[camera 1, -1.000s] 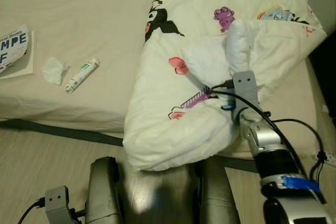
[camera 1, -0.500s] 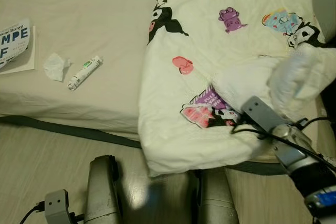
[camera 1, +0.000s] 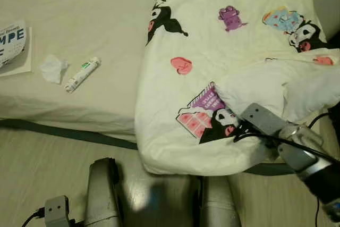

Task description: Clean up the room

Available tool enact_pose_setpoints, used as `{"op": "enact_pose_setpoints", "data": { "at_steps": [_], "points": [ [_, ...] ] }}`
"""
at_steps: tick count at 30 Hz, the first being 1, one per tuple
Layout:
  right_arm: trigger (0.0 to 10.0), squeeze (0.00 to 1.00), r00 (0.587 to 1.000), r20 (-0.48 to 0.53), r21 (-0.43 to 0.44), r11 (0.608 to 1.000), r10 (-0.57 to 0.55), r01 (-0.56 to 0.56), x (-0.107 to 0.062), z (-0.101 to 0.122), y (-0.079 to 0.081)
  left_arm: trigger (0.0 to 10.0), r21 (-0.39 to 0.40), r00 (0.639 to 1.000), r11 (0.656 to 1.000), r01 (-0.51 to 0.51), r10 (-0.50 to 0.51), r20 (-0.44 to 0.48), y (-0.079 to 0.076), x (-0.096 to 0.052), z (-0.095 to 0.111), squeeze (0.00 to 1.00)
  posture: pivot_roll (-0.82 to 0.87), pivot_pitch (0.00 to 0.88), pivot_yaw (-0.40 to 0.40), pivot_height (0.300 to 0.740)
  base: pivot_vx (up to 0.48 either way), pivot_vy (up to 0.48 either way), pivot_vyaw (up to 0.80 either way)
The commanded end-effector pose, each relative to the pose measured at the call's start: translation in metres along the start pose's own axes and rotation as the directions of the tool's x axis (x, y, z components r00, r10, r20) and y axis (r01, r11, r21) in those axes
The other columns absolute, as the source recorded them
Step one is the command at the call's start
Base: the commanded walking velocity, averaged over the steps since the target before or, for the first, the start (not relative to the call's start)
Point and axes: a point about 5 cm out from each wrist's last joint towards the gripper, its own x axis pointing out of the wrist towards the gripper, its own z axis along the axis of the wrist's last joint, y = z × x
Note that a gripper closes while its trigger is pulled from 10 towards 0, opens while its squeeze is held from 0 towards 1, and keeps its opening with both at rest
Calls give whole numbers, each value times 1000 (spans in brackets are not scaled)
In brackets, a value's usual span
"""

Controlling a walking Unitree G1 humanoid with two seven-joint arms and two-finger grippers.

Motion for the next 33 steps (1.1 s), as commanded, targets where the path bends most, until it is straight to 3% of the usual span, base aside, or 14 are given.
{"op": "enact_pose_setpoints", "data": {
  "at_steps": [1, 7, 11, 12, 13, 15, 18, 20, 21, 23, 25, 30, 31, 33],
  "points": [
    [10000, 1000, 997, 6, -47, 996, 75, -74, -5, 2, 8, 10000, -3, 976, 987, 161, -159, -146, -34, -10, -36, 0, -146, 223, -77, 535, 0, 0, 0],
    [10000, 1000, 981, 45, -132, 974, 189, -182, -28, 5, 4, 10000, -17, 971, 987, 162, -163, -177, -34, -13, -43, 0, -150, 220, -77, 535, 0, 0, 0],
    [10000, 1000, 929, 125, -198, 926, 349, -322, -60, 11, 1, 10000, -34, 963, 984, 174, -177, -201, -34, -17, -49, 0, -153, 217, -77, 535, 0, 0, 0],
    [10000, 929, 916, 138, -208, 915, 376, -344, -66, 11, -1, 10000, -38, 962, 984, 175, -179, -208, -34, -18, -51, 0, -153, 217, -77, 535, 0, 0, 0],
    [10000, 106, 902, 158, -219, 905, 402, -365, -74, 12, -5, 10000, -40, 960, 984, 176, -181, -216, -34, -19, -52, 0, -153, 217, -77, 535, 0, 0, 0],
    [10000, 0, 886, 174, -234, 892, 429, -386, -86, 14, -11, 10000, -42, 957, 983, 178, -183, -226, -34, -20, -54, 0, -158, 216, -79, 535, 0, 0, 0],
    [10000, 0, 834, 271, -237, 873, 480, -426, -106, 25, -19, 10000, -48, 955, 983, 177, -183, -233, -33, -20, -55, 0, -159, 215, -77, 535, 0, 0, 0],
    [10000, 0, 694, 455, -266, 829, 558, -492, -135, 44, -27, 10000, -52, 954, 983, 179, -186, -236, -33, -20, -56, 0, -163, 214, -75, 535, 0, 0, 0],
    [10000, 0, 694, 455, -266, 829, 558, -492, -135, 44, -27, 10000, -52, 954, 983, 179, -186, -236, -33, -20, -56, 0, -163, 214, -75, 535, 0, 0, 0],
    [10000, 0, 550, 626, -274, 817, 552, -507, -149, 64, -36, 10000, -53, 953, 982, 181, -188, -237, -33, -20, -55, 0, -165, 213, -72, 535, 0, 0, 0],
    [10000, 0, 456, 747, -222, 829, 483, -513, -146, 83, -44, 10000, -54, 952, 981, 184, -192, -239, -34, -20, -55, 0, -165, 213, -72, 535, 0, 0, 0],
    [10000, 0, 408, 832, -116, 836, 377, -536, -133, 103, -53, 10000, -57, 952, 980, 189, -197, -236, -36, -19, -54, 0, -165, 213, -72, 535, 0, 0, 0],
    [10000, 0, 381, 875, -40, 827, 300, -560, -125, 116, -58, 10000, -60, 952, 980, 191, -200, -232, -36, -19, -53, 0, -136, 219, -75, 535, 0, 0, 0],
    [10000, 0, 410, 892, 99, 800, 193, -592, -99, 139, -57, 10000, -60, 953, 979, 192, -201, -228, -35, -19, -53, 0, -135, 224, -69, 535, 0, 0, 0]
  ]
}}
